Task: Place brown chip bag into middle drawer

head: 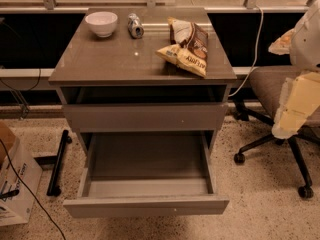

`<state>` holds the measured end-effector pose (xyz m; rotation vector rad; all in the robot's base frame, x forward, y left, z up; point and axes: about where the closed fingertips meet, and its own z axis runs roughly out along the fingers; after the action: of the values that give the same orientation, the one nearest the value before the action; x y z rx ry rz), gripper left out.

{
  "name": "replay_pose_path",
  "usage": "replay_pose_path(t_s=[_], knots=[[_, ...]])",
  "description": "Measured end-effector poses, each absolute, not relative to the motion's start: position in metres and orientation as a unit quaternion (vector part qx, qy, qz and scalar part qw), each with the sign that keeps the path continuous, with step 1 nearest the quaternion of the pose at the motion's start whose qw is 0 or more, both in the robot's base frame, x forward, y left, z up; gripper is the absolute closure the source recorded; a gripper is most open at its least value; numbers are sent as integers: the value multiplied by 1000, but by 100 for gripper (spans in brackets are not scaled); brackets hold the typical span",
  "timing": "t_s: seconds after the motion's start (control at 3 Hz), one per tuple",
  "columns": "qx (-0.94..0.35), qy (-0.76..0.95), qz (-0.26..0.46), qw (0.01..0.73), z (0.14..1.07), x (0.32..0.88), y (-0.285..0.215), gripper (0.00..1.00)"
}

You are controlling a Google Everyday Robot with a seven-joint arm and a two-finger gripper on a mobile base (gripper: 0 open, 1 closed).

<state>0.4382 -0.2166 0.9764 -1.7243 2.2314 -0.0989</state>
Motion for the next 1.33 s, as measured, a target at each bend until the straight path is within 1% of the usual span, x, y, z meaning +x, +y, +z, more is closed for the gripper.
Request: replay_pose_path(t_s=[0.33, 0.67, 1.33], knots=[[-603, 781, -35, 159, 976, 438, -217, 0], [-602, 779, -32, 175, 978, 450, -209, 0], [-597, 776, -3, 203, 960, 502, -185, 0]])
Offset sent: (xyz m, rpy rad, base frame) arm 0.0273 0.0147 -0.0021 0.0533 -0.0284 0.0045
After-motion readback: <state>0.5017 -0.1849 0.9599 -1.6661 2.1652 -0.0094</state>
